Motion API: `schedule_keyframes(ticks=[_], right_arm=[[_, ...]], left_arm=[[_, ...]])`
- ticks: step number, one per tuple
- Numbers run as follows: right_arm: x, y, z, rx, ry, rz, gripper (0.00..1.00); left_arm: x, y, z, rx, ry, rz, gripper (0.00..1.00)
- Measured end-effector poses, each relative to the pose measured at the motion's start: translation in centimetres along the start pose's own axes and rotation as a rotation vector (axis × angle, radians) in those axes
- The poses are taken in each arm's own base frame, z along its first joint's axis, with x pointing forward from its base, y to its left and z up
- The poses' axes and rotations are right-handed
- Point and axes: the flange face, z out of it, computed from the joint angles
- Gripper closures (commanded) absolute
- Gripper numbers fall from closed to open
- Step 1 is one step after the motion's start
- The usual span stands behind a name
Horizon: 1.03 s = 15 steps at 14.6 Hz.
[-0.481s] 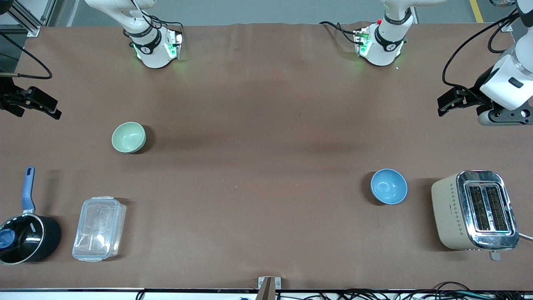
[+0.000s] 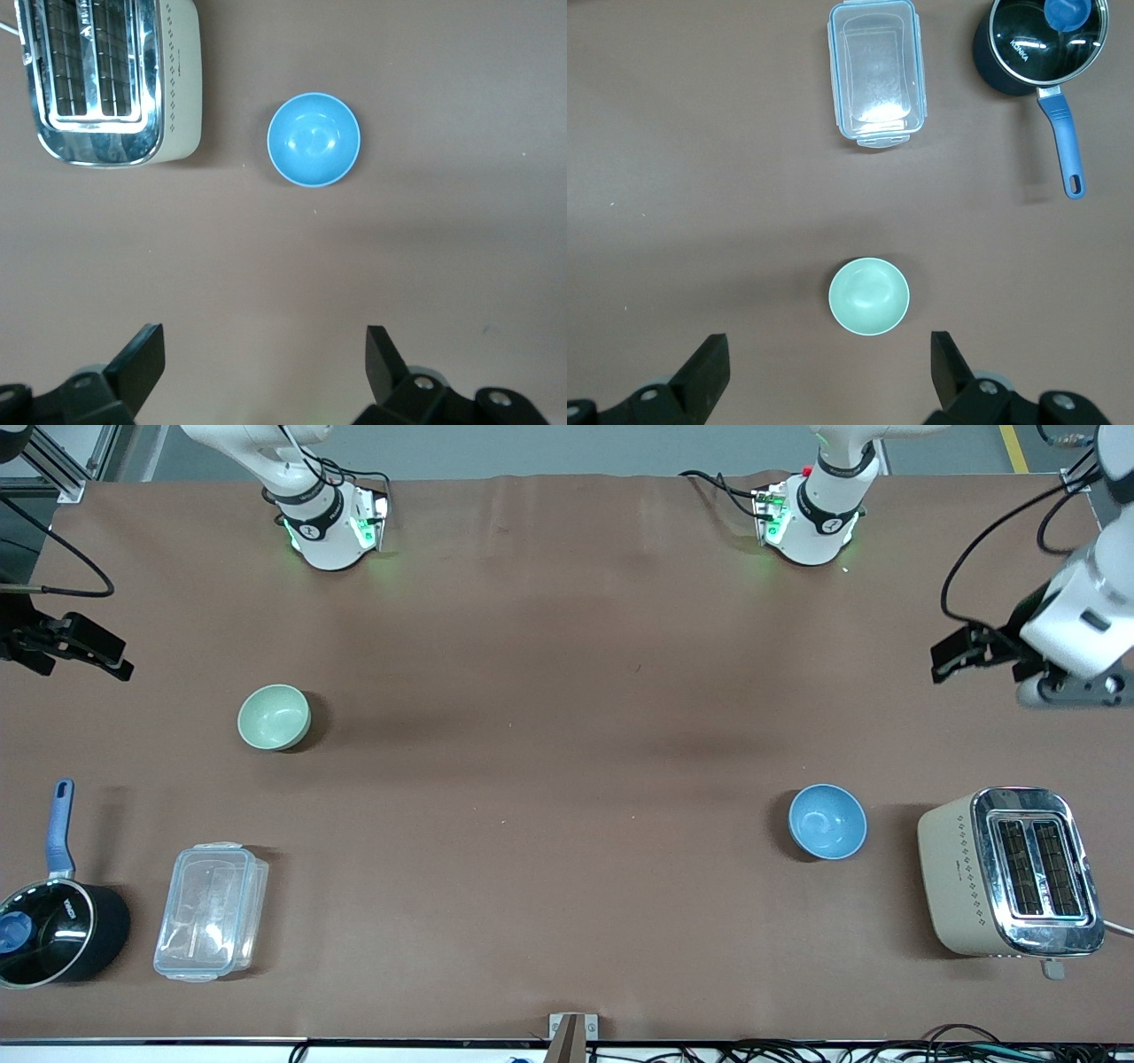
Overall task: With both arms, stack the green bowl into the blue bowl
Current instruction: 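Move the left gripper toward the blue bowl while the right gripper reaches out, then lower the left gripper onto the blue bowl while the right gripper reaches the green bowl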
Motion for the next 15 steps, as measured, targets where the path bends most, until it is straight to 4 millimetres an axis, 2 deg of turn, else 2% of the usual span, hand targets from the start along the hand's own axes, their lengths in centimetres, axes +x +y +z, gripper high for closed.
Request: schedule_keyframes(ticks=[2, 4, 8, 10, 12, 13, 15], right_arm=[[0.0, 0.1, 0.4, -0.001, -0.010, 0.001, 0.00], [-0.2, 0.8, 2.2, -0.003, -0.050, 0.014, 0.00], [-0.7, 5.2, 7.9, -0.004, -0.149, 0.085, 0.02], [-0.9, 5.5, 10.9, -0.003, -0.167, 0.090, 0.02], [-1.4, 5.3, 15.0, -0.003, -0.186, 0.086, 0.02], [-1.8, 5.3, 17.2, -0.003, -0.201, 0.086, 0.02], [-3.0, 5.4, 21.4, -0.003, -0.230, 0.090, 0.02]], left_arm=[[2.4, -0.5, 3.5, -0.004, -0.014, -0.009, 0.00], [4.6, -1.2, 8.2, -0.007, -0.036, -0.021, 0.00], [7.9, -1.7, 19.5, -0.025, -0.033, -0.045, 0.00], [8.7, -1.5, 24.6, -0.035, -0.017, -0.047, 0.00], [8.9, -1.5, 28.8, -0.046, 0.019, -0.053, 0.01], [8.8, -1.8, 30.6, -0.051, 0.041, -0.059, 0.07], [8.4, -2.2, 33.5, -0.058, 0.057, -0.068, 0.25]])
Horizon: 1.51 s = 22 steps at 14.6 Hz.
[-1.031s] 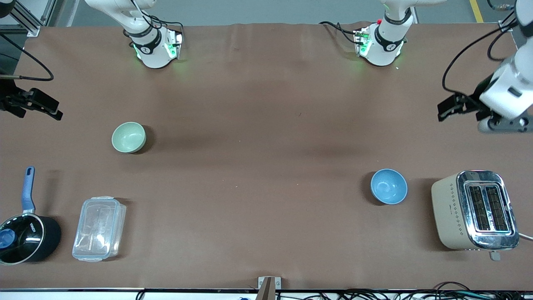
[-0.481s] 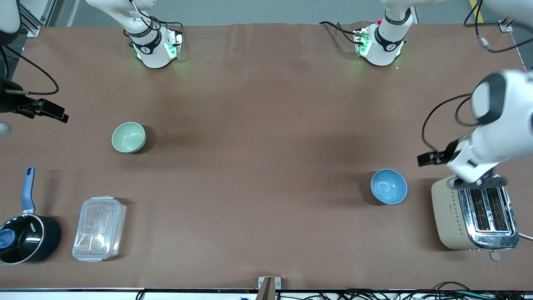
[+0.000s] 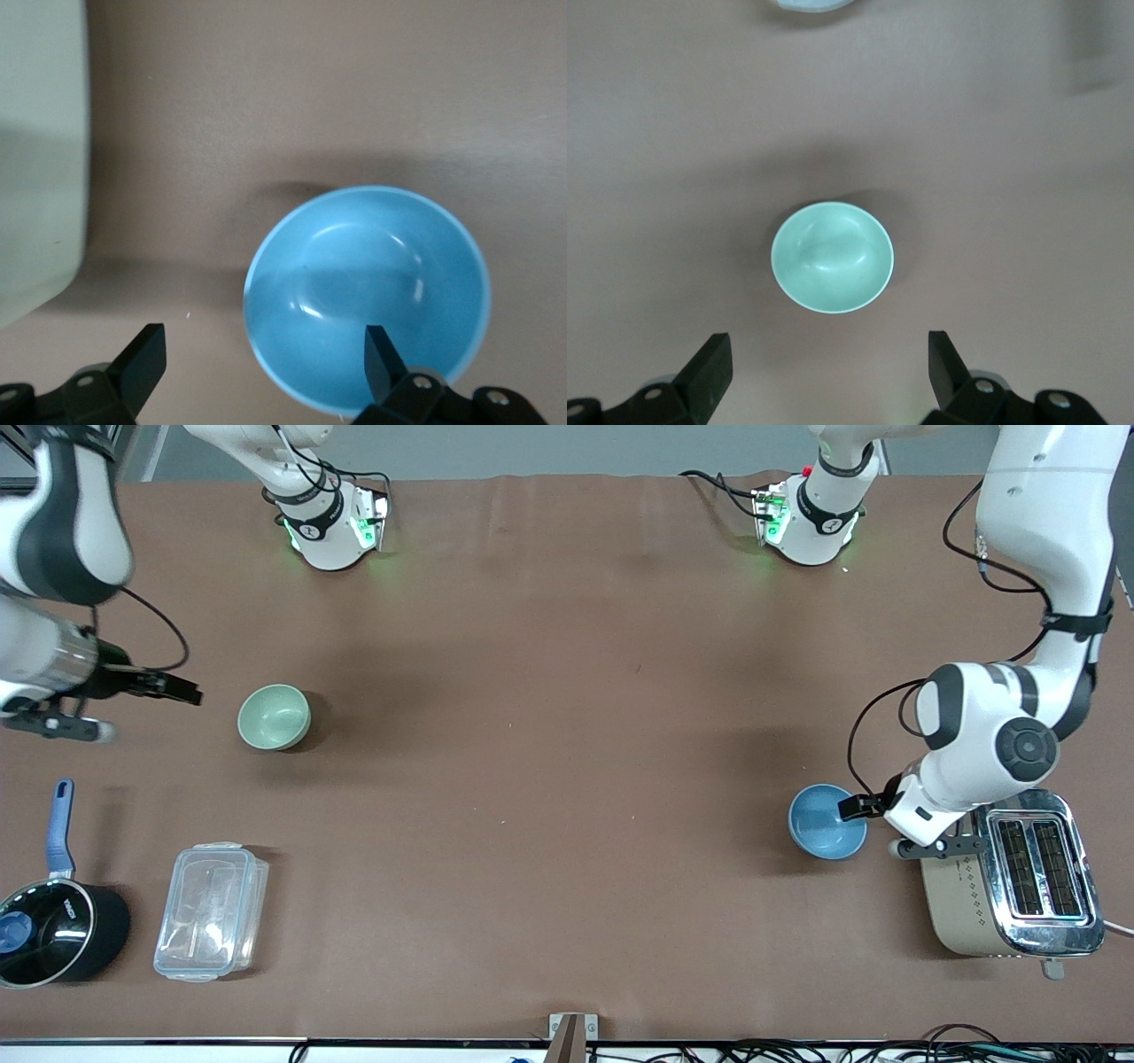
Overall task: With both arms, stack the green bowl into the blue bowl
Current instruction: 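Lower the left gripper onto the blue bowl while the right gripper reaches the green bowl, then grip the blue bowl with the left gripper while the right gripper grips green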
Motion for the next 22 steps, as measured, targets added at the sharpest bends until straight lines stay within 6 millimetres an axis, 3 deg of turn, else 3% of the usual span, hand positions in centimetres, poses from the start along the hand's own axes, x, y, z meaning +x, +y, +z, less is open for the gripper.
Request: schedule_keyframes(ticks=[3, 7, 10, 13, 15, 17, 18, 20, 22], right_arm=[[-0.7, 1.1, 4.5, 0.003, -0.027, 0.021, 0.02], [-0.7, 3.8, 10.3, 0.011, -0.122, 0.071, 0.07], [0.3, 5.8, 16.1, 0.023, -0.189, 0.072, 0.10], [0.6, 6.1, 20.5, 0.029, -0.249, 0.069, 0.17], [0.5, 5.7, 21.7, 0.040, -0.271, 0.069, 0.25], [0.2, 5.4, 22.4, 0.057, -0.287, 0.071, 0.36], [0.1, 5.3, 22.8, 0.076, -0.294, 0.068, 0.50], [0.1, 5.2, 23.4, 0.109, -0.292, 0.045, 0.73], [0.3, 5.4, 23.7, 0.118, -0.283, 0.037, 0.86]], left_arm=[[-0.2, -0.4, 2.2, -0.004, -0.003, -0.006, 0.63], [-0.2, -0.4, 2.8, -0.005, -0.007, -0.009, 1.00], [0.0, -0.3, 2.5, -0.009, 0.001, -0.022, 1.00], [0.7, 1.4, 0.9, -0.024, 0.026, -0.006, 1.00], [1.0, 5.4, -1.7, -0.055, 0.031, 0.000, 1.00], [0.7, 10.8, -4.7, -0.082, 0.018, 0.019, 1.00], [0.4, 13.5, -5.9, -0.085, 0.005, 0.028, 1.00], [-1.3, 19.4, -6.7, -0.086, -0.015, 0.020, 1.00], [-4.3, 26.9, -5.8, -0.086, -0.036, -0.018, 1.00]])
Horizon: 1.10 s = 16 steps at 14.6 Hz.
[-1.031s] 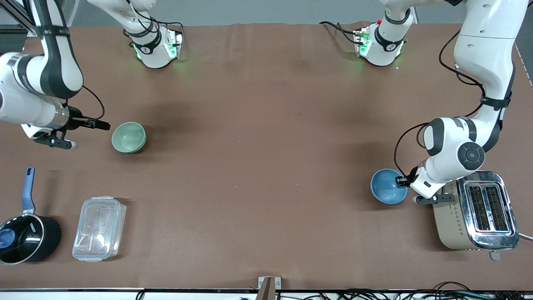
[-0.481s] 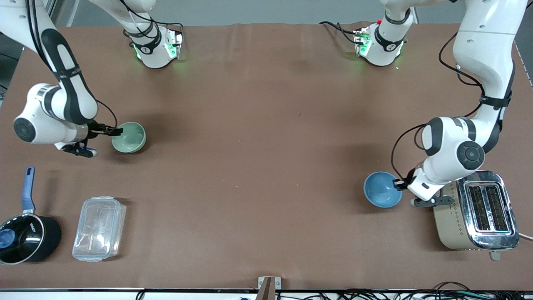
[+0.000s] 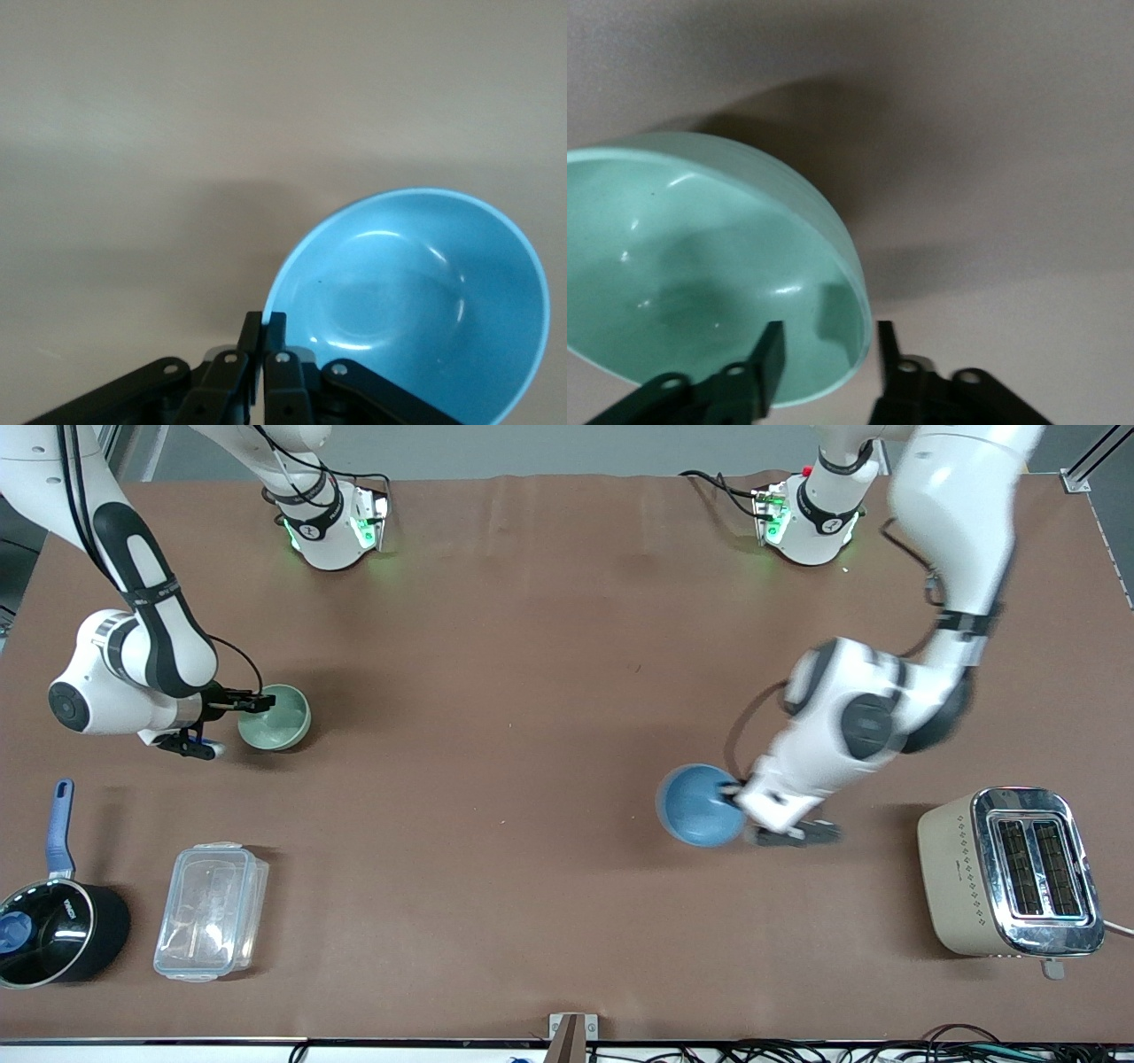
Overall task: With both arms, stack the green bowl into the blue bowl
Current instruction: 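Grip the blue bowl with the left gripper while the right gripper grips green, then carry the blue bowl and green bowl toward each other at table center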
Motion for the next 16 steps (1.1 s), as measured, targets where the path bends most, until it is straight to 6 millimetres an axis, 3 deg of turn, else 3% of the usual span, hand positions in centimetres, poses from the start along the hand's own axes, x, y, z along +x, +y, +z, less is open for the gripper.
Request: schedule_keyframes(ticks=[3, 5, 7, 10, 11, 14, 15, 16], right_arm=[[0.2, 0.0, -0.3, 0.001, 0.012, -0.005, 0.97], [0.5, 0.0, -1.0, 0.002, 0.026, -0.009, 0.98], [0.6, -0.2, -3.0, 0.006, 0.019, -0.014, 0.98], [-0.4, -1.2, -8.4, 0.026, -0.012, -0.028, 0.99], [-0.8, -1.6, -9.5, 0.050, -0.007, -0.026, 0.99], [-1.3, -4.9, -10.2, 0.169, -0.018, -0.042, 0.99], [-1.2, -6.9, -10.1, 0.201, -0.012, -0.058, 0.99], [-1.2, -9.4, -10.2, 0.230, 0.005, -0.075, 0.99]], left_arm=[[-4.8, 9.7, 3.7, -0.003, -0.035, -0.053, 1.00], [-7.3, 14.0, 6.4, -0.001, -0.057, -0.089, 1.00], [-9.1, 16.8, 8.6, -0.002, -0.069, -0.133, 1.00], [-10.9, 19.0, 10.5, -0.015, -0.069, -0.181, 0.97], [-11.1, 19.3, 10.8, -0.018, -0.069, -0.186, 0.83], [-10.5, 19.2, 10.3, -0.027, -0.059, -0.197, 0.12], [-10.0, 19.0, 9.9, -0.031, -0.050, -0.203, 0.00], [-9.3, 18.8, 9.3, -0.034, -0.034, -0.204, 0.00]])
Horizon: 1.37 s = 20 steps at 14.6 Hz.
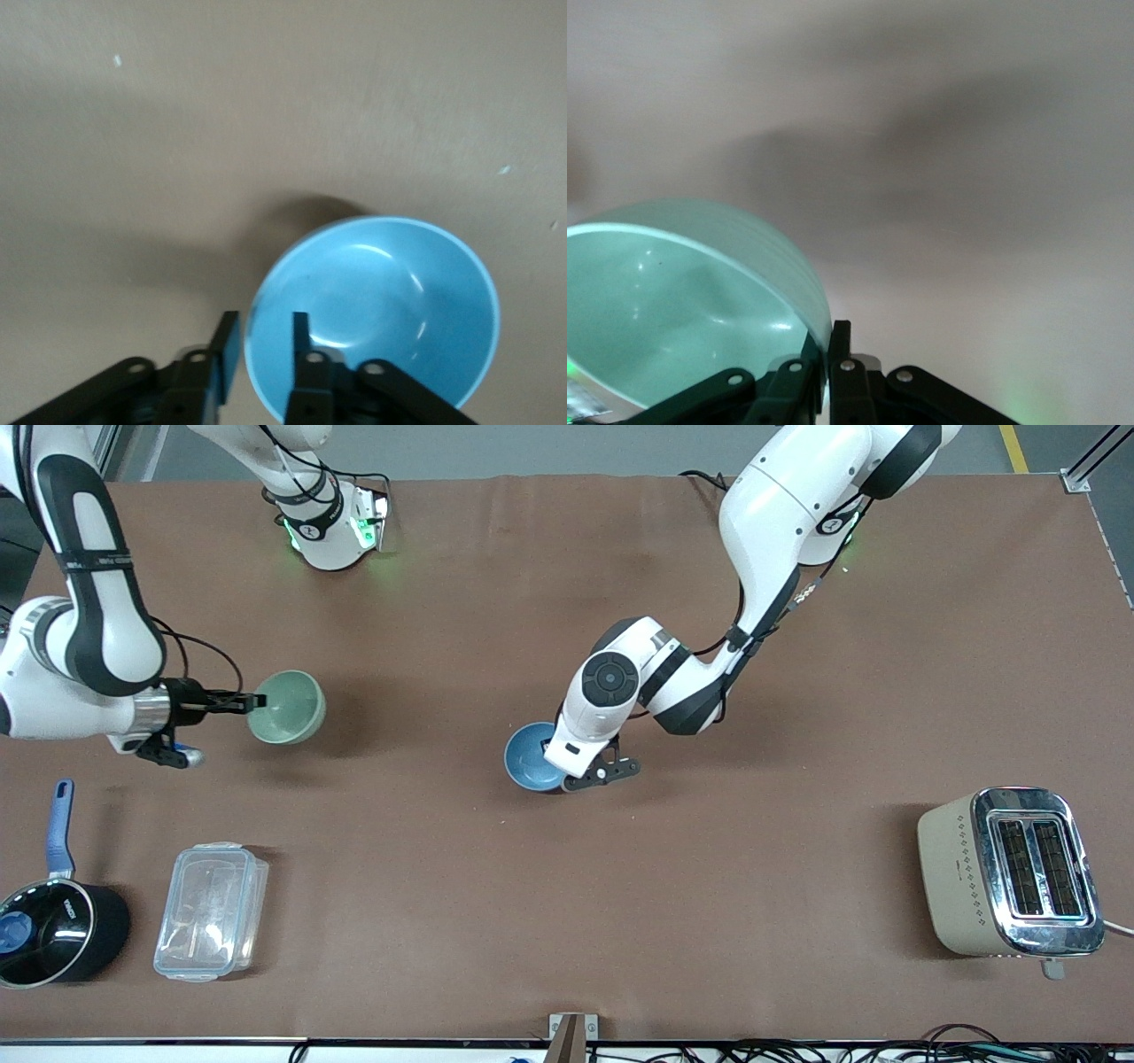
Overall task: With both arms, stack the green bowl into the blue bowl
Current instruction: 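Carry the blue bowl and green bowl toward each other at table center, then release the blue bowl with the left gripper while the right gripper holds green, then lower the green bowl into the blue bowl with the right gripper while left retracts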
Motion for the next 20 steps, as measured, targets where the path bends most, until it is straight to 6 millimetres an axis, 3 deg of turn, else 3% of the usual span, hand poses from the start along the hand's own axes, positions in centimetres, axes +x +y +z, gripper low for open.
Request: schedule_keyframes(ticks=[3, 5, 7, 9, 12, 15, 17, 20], right_arm=[[0.2, -8.5, 1.6, 0.024, 0.041, 0.002, 0.99], [-0.3, -14.5, 3.0, 0.017, 0.086, 0.027, 0.99], [-1.2, -20.0, 5.6, 0.009, 0.133, 0.060, 0.99], [-2.2, -24.4, 8.9, -0.001, 0.169, 0.087, 0.99], [-2.9, -28.6, 12.9, 0.035, 0.159, 0.123, 0.99], [-2.7, -31.3, 15.1, 0.060, 0.134, 0.162, 0.98], [-2.1, -32.3, 15.7, 0.062, 0.133, 0.193, 0.98], [-1.0, -33.0, 16.7, 0.060, 0.128, 0.204, 0.97]], left_arm=[[3.3, -1.0, -3.8, -0.021, 0.079, -0.008, 0.00], [6.8, -3.1, -8.9, -0.041, 0.128, -0.040, 0.00], [10.3, -6.6, -14.7, -0.025, 0.163, -0.050, 0.00], [13.7, -11.5, -19.8, 0.035, 0.210, -0.049, 0.00], [17.2, -18.8, -25.9, 0.114, 0.232, -0.072, 0.00], [19.1, -24.2, -31.2, 0.120, 0.263, -0.119, 0.00], [20.0, -27.1, -33.8, 0.124, 0.262, -0.089, 0.00], [20.0, -29.3, -36.8, 0.141, 0.267, -0.036, 0.00]])
